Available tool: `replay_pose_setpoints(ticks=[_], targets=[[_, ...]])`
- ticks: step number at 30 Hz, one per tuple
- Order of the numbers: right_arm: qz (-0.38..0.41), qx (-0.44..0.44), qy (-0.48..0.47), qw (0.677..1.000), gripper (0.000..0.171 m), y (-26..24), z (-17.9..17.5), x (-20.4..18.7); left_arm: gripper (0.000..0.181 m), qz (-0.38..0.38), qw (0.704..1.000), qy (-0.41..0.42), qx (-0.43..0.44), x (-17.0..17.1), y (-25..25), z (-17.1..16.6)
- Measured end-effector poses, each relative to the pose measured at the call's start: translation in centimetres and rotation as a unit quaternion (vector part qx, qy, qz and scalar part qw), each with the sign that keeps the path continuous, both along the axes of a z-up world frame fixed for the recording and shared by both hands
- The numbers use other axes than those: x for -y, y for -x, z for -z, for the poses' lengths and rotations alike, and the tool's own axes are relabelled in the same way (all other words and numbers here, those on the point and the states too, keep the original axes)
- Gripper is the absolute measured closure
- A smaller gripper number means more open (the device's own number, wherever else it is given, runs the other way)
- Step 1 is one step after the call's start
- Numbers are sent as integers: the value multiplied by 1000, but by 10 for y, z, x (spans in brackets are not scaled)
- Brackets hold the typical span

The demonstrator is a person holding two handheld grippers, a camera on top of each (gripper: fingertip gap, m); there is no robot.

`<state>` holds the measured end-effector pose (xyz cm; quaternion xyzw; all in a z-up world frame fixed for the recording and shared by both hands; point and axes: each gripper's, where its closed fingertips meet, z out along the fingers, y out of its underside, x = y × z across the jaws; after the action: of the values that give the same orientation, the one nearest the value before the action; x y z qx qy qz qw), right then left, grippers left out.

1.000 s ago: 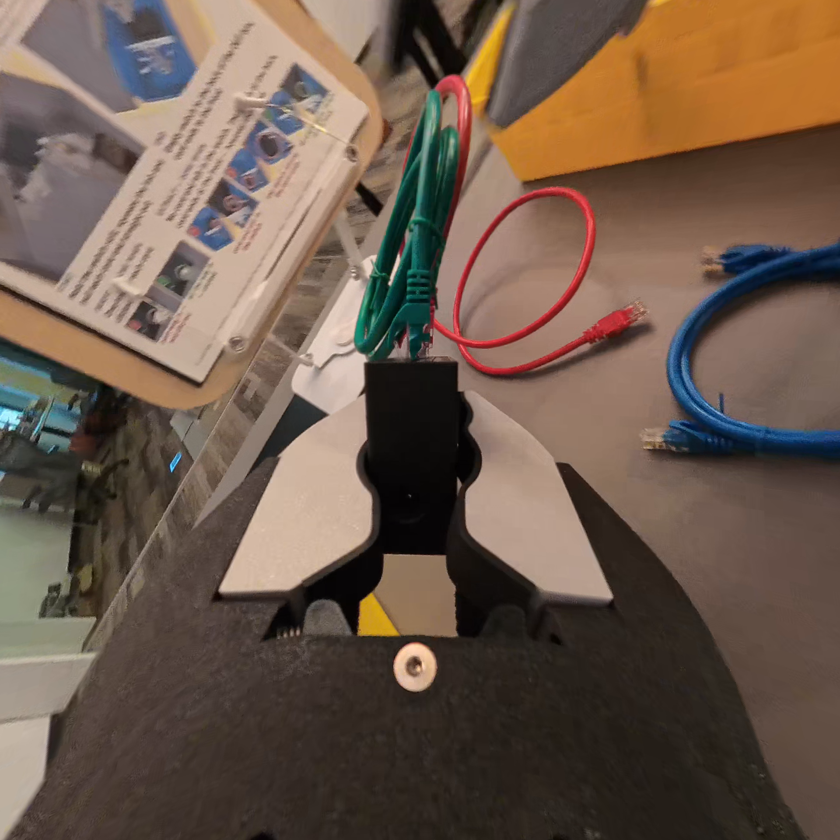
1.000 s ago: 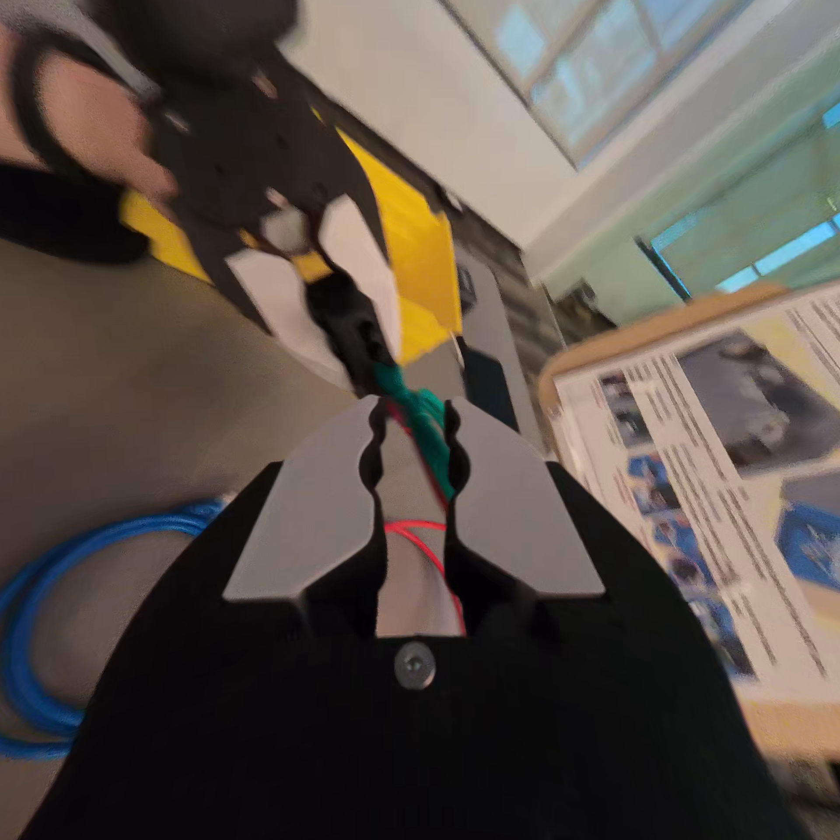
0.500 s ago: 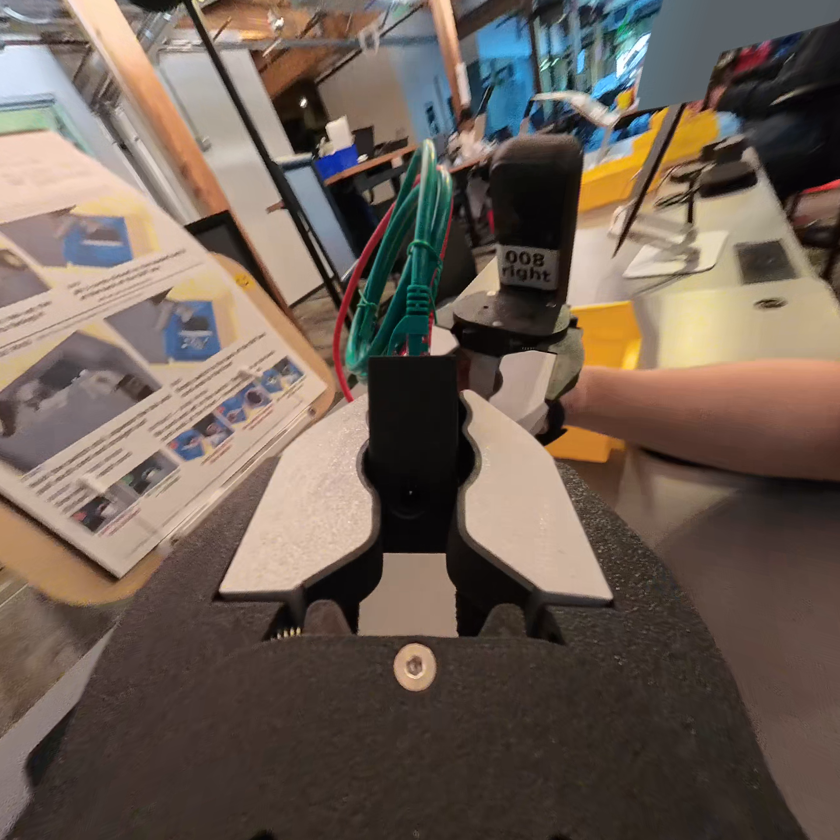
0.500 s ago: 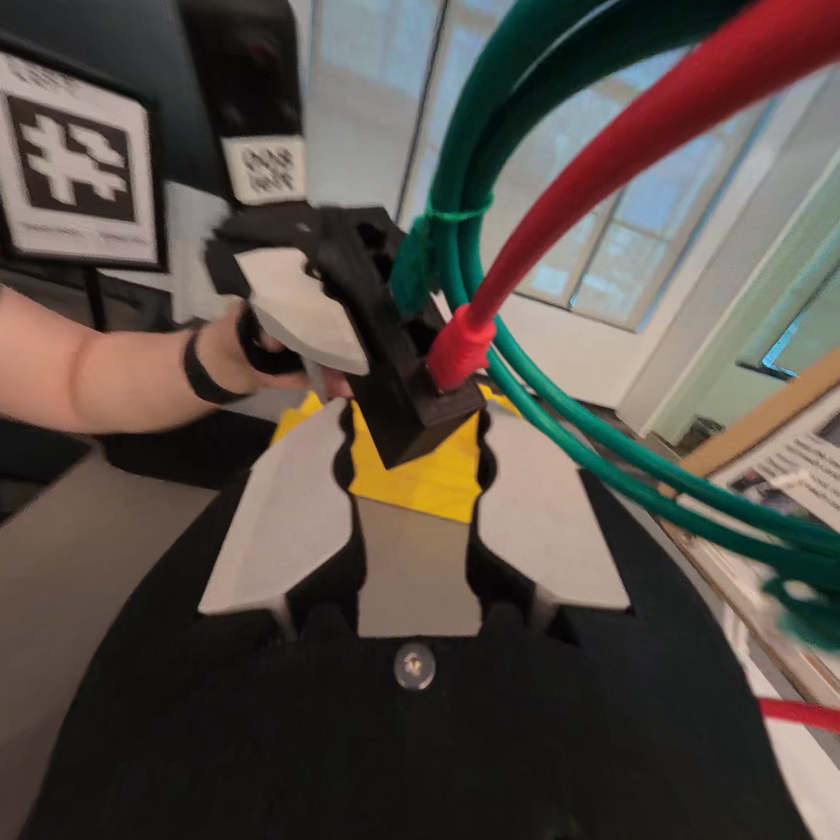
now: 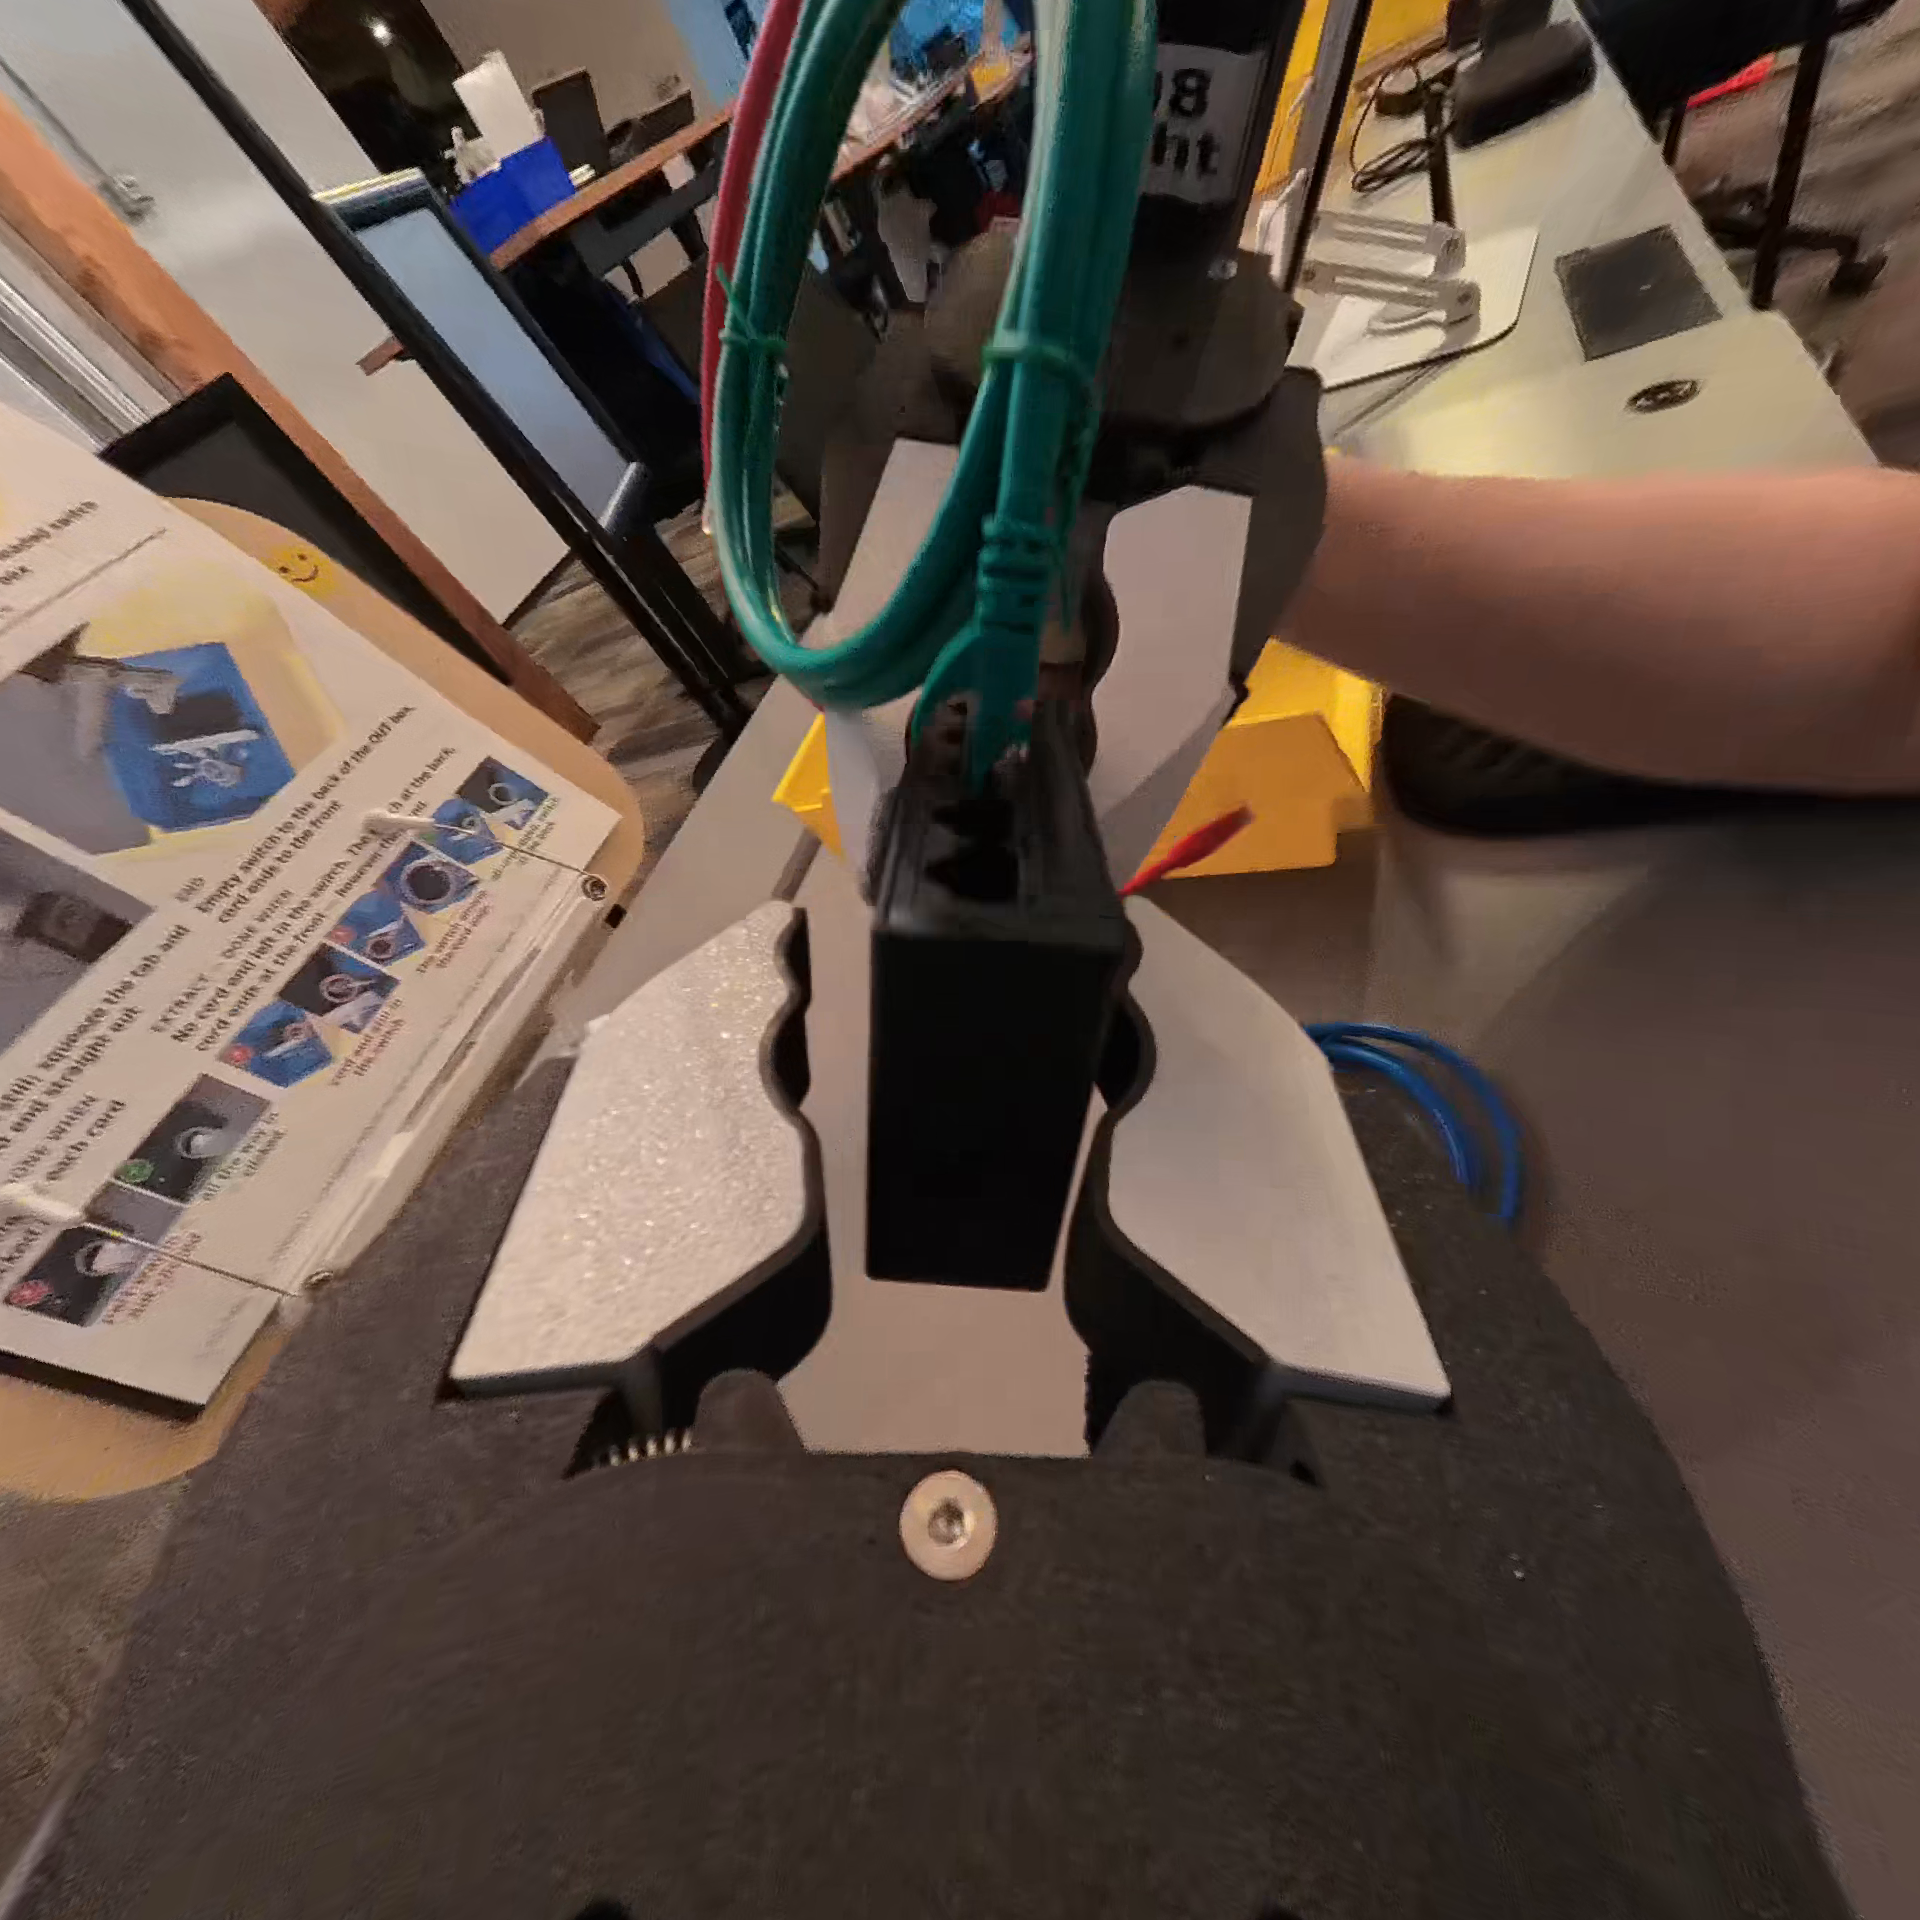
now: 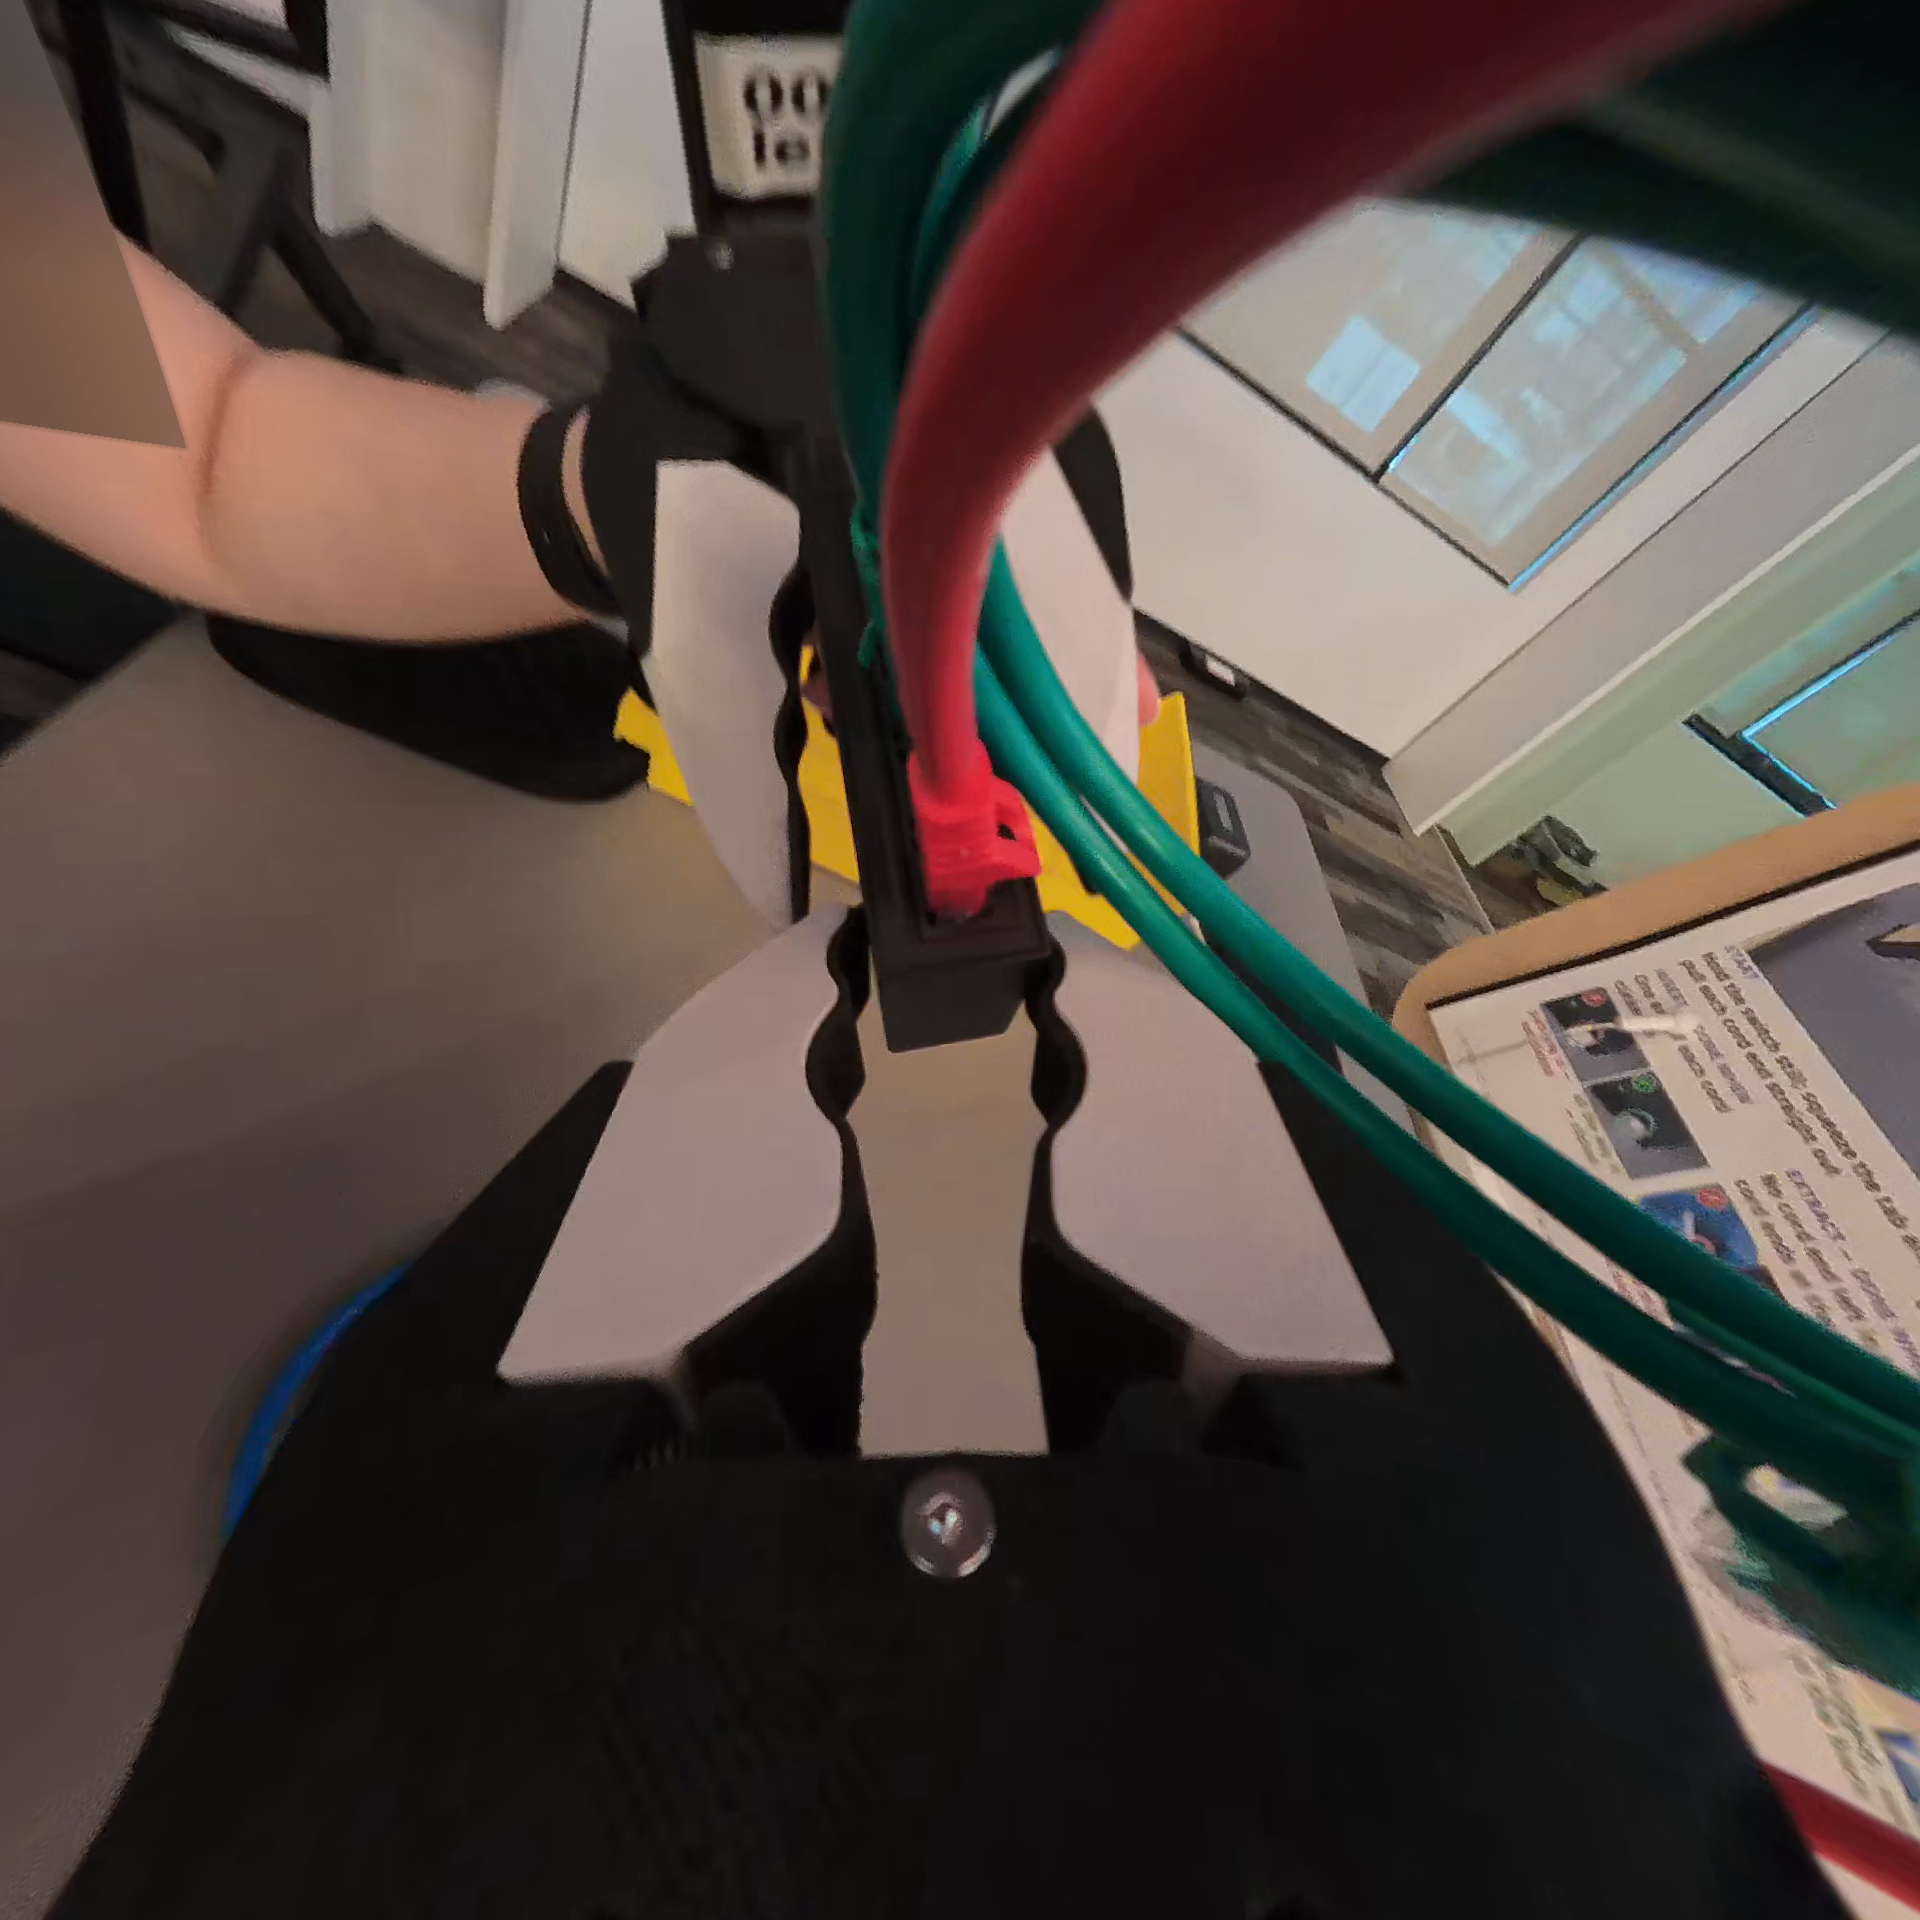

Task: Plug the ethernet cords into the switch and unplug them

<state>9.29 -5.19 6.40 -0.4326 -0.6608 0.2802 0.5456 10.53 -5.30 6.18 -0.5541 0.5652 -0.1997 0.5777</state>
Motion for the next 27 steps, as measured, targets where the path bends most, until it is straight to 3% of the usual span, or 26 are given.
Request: replay_pose_setpoints(ticks=[3, 4, 5, 12, 19, 20, 21, 24, 27], targets=[[20, 32, -36, 999, 141, 0, 8, -3, 128, -9, 1000, -15, -5, 1, 4, -4], [25, 34, -46, 998, 142, 1, 9, -3, 133, -19, 999, -34, -25, -1, 7, -1], [31, 31, -57, 997, 142, 2, 8, -5, 149, -20, 997, -59, -43, 0, 8, 1], [47, -16, -81, 995, 141, -2, -6, -10, 151, -63, 988, -125, -67, -2, 14, -7], [27, 6, -93, 995, 142, -1, -6, 5, 151, -21, 991, -118, -58, 12, 9, -8], [27, 11, -95, 995, 101, -1, -5, 5, 151, -19, 990, -125, -60, 13, 8, -8], [26, 11, -96, 995, 113, -2, -5, 6, 151, -18, 989, -136, -59, 14, 7, -8], [35, 10, -117, 992, 108, -2, -8, 5, 147, -47, 982, -171, -58, 10, 10, -13], [39, 11, -131, 991, 111, -4, -9, 4, 127, -68, 976, -196, -66, 5, 14, -15]])
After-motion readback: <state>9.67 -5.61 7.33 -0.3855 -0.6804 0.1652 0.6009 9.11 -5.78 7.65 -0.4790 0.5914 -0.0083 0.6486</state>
